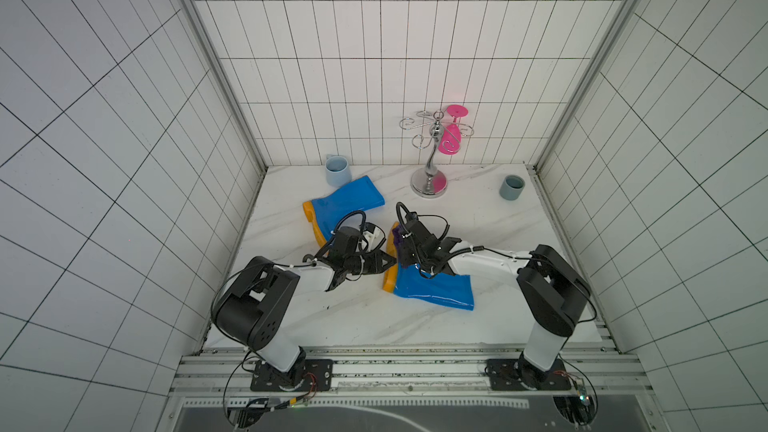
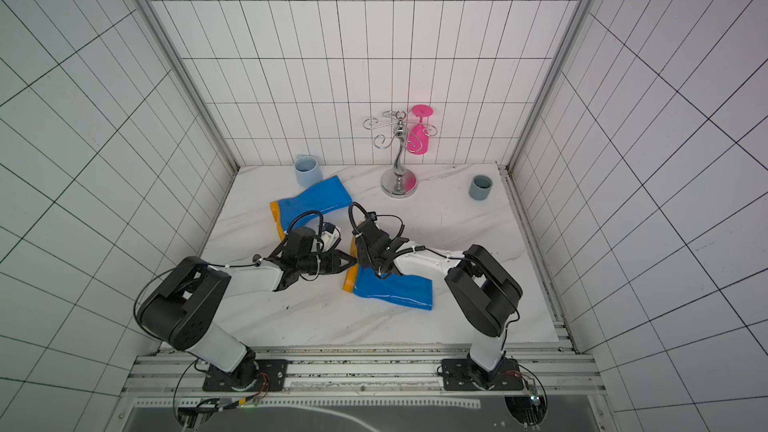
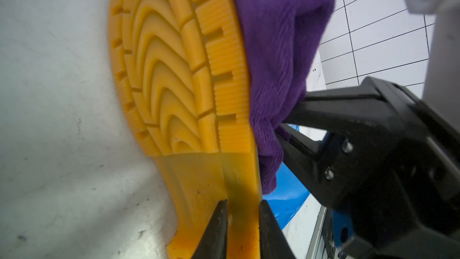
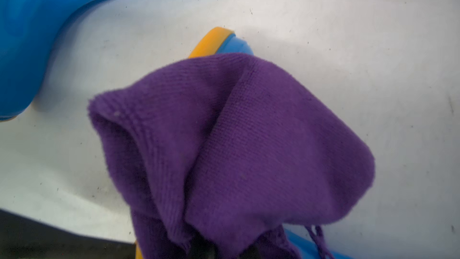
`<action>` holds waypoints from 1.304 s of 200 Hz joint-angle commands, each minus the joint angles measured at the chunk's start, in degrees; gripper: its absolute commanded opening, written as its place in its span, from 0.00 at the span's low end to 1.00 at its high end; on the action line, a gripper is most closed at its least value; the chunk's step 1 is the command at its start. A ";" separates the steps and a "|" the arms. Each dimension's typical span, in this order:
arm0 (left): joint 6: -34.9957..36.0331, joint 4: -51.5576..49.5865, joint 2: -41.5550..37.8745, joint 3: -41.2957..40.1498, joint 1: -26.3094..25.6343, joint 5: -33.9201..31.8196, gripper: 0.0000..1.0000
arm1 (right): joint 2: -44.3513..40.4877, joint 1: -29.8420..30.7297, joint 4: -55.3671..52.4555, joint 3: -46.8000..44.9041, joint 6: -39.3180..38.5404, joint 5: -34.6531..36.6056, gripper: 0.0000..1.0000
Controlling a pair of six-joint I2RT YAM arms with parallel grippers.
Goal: Wipe the rubber boots with a cloth
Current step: Wipe the dirt off the rubber boot.
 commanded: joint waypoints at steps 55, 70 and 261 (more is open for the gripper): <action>-0.65 -9.35 3.06 -3.98 -0.53 -6.87 0.23 | 3.70 -4.07 -0.49 9.45 -2.46 -6.72 0.00; -1.11 -8.34 3.69 -4.04 -0.46 -6.43 0.23 | 4.48 -4.07 -1.62 10.03 -2.46 -8.56 0.00; -3.49 0.80 6.48 -7.22 4.52 -2.19 0.23 | 0.58 -7.55 -22.54 4.27 -6.49 -10.53 0.00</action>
